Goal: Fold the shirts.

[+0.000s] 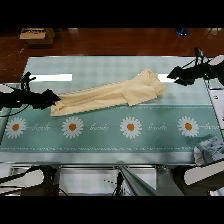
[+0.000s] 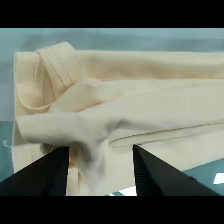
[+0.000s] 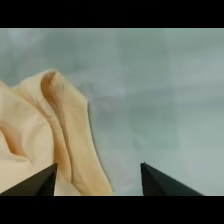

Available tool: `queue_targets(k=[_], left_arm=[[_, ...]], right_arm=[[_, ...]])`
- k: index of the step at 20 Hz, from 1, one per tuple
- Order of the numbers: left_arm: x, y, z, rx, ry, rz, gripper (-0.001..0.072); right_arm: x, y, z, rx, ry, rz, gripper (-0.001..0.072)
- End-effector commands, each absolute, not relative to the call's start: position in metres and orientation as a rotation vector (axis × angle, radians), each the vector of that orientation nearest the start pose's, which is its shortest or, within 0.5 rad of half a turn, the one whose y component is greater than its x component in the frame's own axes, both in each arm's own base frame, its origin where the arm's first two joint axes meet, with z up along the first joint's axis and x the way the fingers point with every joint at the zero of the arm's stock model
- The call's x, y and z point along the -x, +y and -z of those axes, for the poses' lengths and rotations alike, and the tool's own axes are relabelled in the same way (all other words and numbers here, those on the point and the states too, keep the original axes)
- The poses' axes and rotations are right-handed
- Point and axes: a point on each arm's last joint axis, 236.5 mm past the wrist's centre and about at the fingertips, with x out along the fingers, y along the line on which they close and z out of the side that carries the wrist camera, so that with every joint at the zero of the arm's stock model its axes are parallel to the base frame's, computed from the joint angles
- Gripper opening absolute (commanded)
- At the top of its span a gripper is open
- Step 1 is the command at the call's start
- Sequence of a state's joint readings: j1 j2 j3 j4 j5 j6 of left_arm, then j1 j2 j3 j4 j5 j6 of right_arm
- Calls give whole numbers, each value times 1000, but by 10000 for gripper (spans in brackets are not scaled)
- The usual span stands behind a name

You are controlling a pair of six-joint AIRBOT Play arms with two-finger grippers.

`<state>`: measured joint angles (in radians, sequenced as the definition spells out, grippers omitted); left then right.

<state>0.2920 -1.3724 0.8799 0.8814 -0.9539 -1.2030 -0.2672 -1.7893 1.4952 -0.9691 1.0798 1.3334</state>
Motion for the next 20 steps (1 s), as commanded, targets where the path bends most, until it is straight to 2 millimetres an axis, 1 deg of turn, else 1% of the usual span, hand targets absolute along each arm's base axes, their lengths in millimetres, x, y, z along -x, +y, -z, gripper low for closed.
queue_targets(k=[1,4,7,8,9,10,11,12,13,15,17,19,20], left_arm=[[-370,-20,66,571,1239,222,468],[-370,-25,64,592,1239,236,468],[-374,-29,59,613,1218,254,464],[-375,-31,58,624,1212,257,462],[-377,-33,56,632,1204,265,433],[-378,-34,54,638,1195,274,322],[-380,-38,51,652,1187,287,157],[-381,-42,47,674,1178,304,58],[-384,-50,39,707,1155,339,25],[-393,-72,17,811,1097,420,25],[-401,-100,-5,900,1051,496,24],[-404,-136,-17,929,1036,558,24],[-403,-156,-18,916,1040,583,24]], right_arm=[[-489,23,70,-725,1284,-337,612],[-489,63,82,-731,1312,-424,612],[-482,100,89,-672,1351,-495,609],[-479,110,90,-647,1357,-518,587],[-477,119,89,-619,1357,-545,420],[-477,123,86,-600,1346,-561,122],[-477,124,79,-598,1339,-571,28],[-476,120,69,-582,1329,-575,27],[-475,117,54,-561,1310,-580,27],[-469,111,17,-500,1265,-594,26],[-457,106,-19,-414,1237,-591,26],[-442,103,-46,-350,1231,-563,26],[-433,104,-58,-314,1231,-551,26]])
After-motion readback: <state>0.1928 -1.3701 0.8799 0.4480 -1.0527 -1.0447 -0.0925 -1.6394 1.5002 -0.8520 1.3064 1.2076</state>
